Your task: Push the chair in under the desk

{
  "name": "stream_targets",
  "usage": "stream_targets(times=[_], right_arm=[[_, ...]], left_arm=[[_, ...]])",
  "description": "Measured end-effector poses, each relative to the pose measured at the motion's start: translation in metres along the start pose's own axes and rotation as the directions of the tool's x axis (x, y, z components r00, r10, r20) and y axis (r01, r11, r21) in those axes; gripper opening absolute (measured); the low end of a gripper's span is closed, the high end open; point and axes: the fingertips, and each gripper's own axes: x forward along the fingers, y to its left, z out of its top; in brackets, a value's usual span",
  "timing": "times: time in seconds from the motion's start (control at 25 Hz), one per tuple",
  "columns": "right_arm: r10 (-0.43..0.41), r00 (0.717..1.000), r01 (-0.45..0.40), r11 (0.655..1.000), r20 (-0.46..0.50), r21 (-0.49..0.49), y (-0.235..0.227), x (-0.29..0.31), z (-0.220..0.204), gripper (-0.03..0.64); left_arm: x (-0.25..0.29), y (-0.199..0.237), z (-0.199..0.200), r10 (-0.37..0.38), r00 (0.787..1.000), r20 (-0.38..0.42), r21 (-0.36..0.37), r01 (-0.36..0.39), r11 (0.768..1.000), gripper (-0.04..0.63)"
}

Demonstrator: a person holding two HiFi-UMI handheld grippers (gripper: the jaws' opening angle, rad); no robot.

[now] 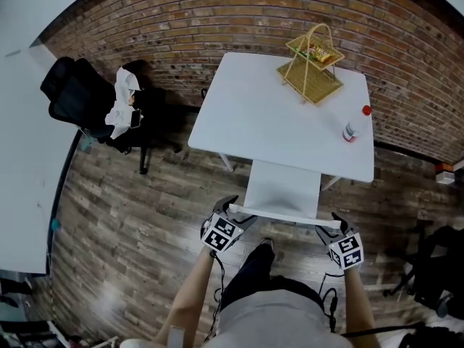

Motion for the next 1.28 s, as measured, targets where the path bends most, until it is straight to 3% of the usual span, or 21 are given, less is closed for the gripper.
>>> stream_targets(times=[0.64,1.28], right_arm=[[-0.028,0.999,0.027,0.999,0.019,0.019,-0.047,0.046,0.044,0.285],[-0.030,1.000,0.030,0.999,-0.001,0.024,-0.077,0.065,0.065,0.285]], left_arm=[[0.043,0.065,0.045,-0.024,0.999,0.028,0.041,0.023,0.999,0.368],[0.069,0.091,0.065,-0.026,0.999,0.027,0.043,0.024,0.999,0.368]])
